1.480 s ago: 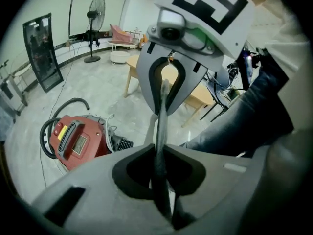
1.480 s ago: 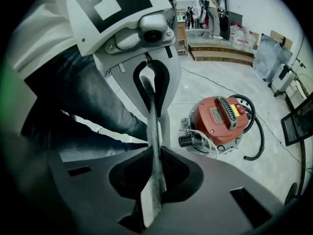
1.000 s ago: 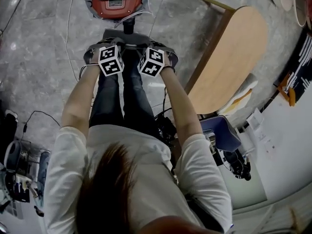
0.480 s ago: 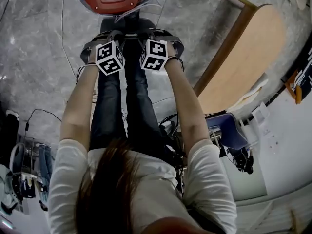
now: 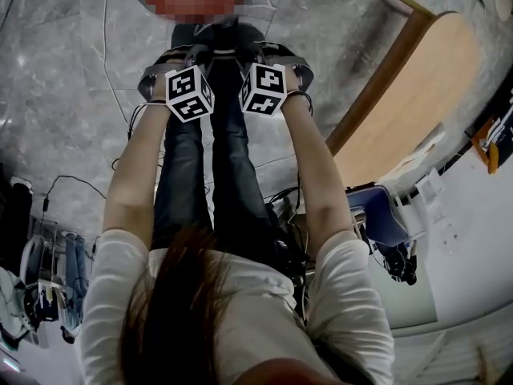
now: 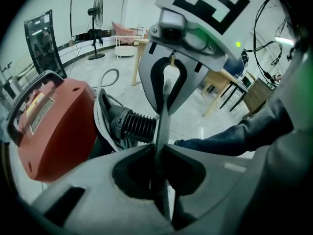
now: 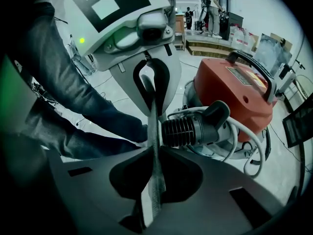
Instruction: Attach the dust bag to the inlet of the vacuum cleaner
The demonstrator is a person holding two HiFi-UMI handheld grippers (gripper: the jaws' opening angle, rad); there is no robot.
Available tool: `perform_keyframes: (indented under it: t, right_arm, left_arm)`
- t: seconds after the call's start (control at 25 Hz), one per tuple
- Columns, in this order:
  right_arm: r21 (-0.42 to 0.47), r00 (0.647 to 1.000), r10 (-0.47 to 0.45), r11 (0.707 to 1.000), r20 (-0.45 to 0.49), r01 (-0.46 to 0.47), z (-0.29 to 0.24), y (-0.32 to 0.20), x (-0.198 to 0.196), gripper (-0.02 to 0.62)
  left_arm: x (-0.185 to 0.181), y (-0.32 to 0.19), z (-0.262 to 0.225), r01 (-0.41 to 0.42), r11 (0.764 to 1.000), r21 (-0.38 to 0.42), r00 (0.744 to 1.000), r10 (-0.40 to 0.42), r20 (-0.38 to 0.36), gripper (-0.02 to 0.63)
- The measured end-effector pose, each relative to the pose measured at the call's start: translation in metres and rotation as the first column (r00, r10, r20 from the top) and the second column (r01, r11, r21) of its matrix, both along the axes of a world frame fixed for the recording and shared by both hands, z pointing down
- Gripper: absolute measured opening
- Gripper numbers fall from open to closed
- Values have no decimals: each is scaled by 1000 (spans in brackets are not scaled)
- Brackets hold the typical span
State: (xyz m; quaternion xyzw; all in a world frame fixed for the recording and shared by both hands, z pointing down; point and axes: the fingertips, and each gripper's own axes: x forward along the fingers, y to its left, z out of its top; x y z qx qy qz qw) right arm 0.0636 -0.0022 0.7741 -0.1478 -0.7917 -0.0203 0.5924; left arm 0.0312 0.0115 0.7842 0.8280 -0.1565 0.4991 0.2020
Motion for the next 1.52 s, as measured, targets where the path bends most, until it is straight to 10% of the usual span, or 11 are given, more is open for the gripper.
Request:
perform_keyframes:
  t: [0.84, 1.52]
  right_arm:
    - [39, 979, 200, 979, 43, -202, -1, -19, 2, 29]
    - [12, 1000, 3, 1000, 3, -3, 2, -41, -7, 51]
  left_arm:
    - [-2, -30, -6, -106, 986, 126, 991, 95, 91, 52]
    - [-5, -32, 1, 233, 971, 52, 972, -235, 23, 63]
